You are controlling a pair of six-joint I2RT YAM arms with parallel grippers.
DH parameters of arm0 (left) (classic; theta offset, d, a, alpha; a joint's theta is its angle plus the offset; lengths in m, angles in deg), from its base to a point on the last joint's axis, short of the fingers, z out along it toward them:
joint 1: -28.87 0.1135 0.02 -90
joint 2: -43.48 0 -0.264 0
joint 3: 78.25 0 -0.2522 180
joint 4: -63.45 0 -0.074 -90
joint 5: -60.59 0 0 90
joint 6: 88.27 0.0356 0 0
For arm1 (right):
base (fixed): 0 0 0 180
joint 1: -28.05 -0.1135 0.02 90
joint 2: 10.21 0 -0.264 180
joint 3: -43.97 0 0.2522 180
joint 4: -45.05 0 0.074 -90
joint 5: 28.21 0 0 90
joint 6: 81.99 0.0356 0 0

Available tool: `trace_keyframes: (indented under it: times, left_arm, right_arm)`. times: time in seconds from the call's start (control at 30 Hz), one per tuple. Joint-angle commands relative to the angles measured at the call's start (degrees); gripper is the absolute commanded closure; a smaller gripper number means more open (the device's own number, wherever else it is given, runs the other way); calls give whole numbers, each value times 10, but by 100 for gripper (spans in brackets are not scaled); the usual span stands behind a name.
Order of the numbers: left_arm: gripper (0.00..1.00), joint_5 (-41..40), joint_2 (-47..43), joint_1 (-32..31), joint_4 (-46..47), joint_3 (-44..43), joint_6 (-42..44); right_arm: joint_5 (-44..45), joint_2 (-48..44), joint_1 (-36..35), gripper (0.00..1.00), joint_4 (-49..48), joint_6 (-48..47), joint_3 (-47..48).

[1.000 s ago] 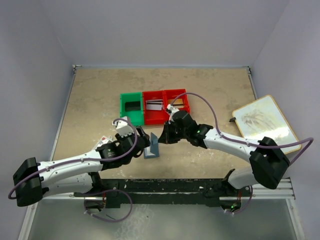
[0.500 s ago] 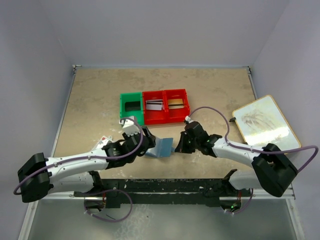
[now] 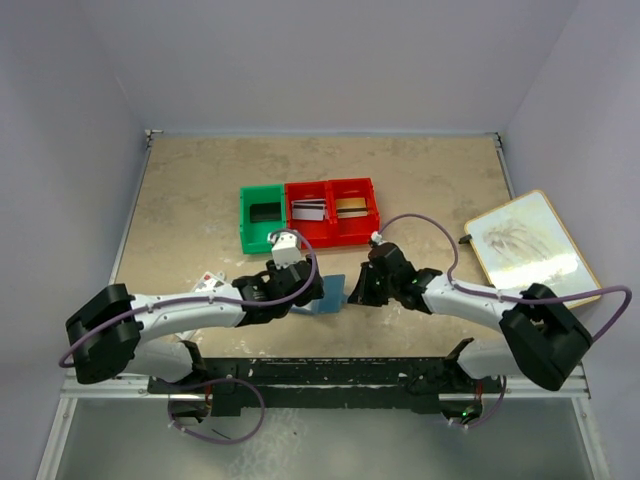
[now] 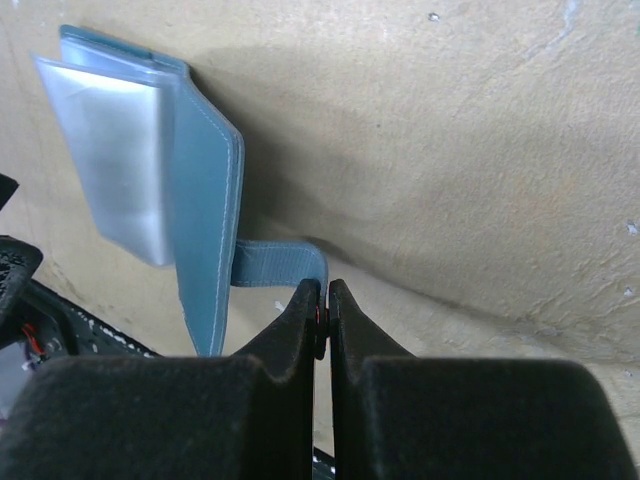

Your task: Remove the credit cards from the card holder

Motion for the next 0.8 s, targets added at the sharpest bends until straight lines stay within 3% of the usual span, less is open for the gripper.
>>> trace_keyframes:
  times: [0.0, 0.5, 0.77]
  left_arm:
    - [36, -13, 5, -2, -11, -15, -10]
    - [36, 19, 57, -2, 7, -17, -18]
    - [37, 93, 47, -1, 94, 4, 6]
  right_arm:
    - [19, 12, 2, 96, 9, 15, 16]
    - [15, 23, 2, 96, 10, 14, 18]
    - [14, 21, 2, 96, 8, 14, 18]
